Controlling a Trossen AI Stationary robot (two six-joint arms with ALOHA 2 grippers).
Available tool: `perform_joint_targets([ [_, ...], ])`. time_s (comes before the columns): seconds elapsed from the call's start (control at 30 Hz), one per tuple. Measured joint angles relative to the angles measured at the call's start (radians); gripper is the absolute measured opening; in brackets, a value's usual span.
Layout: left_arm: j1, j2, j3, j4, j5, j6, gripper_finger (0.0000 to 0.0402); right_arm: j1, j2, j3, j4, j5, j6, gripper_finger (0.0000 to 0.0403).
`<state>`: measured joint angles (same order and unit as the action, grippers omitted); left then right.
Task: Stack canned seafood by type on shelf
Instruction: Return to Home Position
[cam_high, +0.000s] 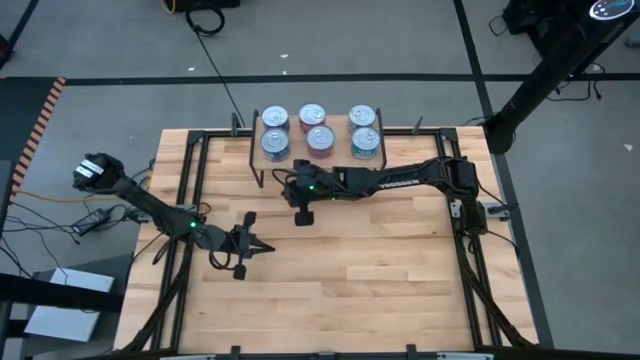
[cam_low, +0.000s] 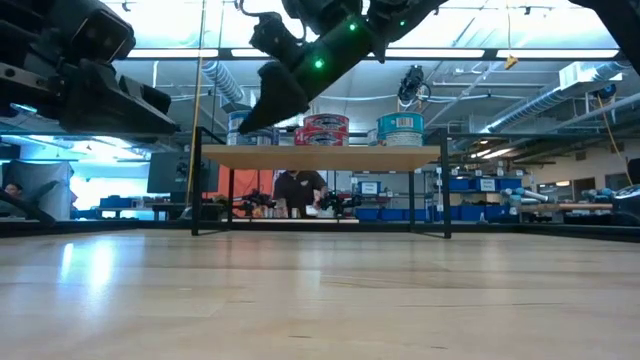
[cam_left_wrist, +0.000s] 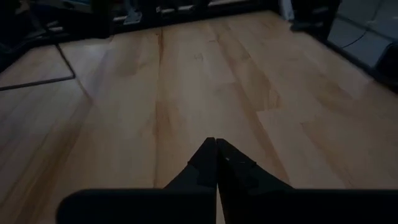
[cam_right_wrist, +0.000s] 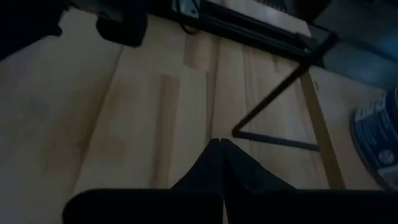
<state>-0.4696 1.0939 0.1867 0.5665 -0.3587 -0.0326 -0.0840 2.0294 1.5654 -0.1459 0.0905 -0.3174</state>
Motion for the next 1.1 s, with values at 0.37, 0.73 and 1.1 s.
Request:
perform_joint_targets([
  [0.37,0.019,0.000,0.000,0.028,0.030,0.003,0.0002,0.028,-0.018,-0.131,0.246,0.017,-0.002,0.0000],
  [0.73,0.054,0.000,0.000,0.072,0.065,0.003,0.0002,0.033,-0.265,-0.510,0.506,0.022,0.081,0.0000],
  [1.1,0.183,-0.005,0.000,0.129,0.217,0.060,0.0001,0.086,-0.670,-0.898,0.524,0.178,0.158,0.0000],
])
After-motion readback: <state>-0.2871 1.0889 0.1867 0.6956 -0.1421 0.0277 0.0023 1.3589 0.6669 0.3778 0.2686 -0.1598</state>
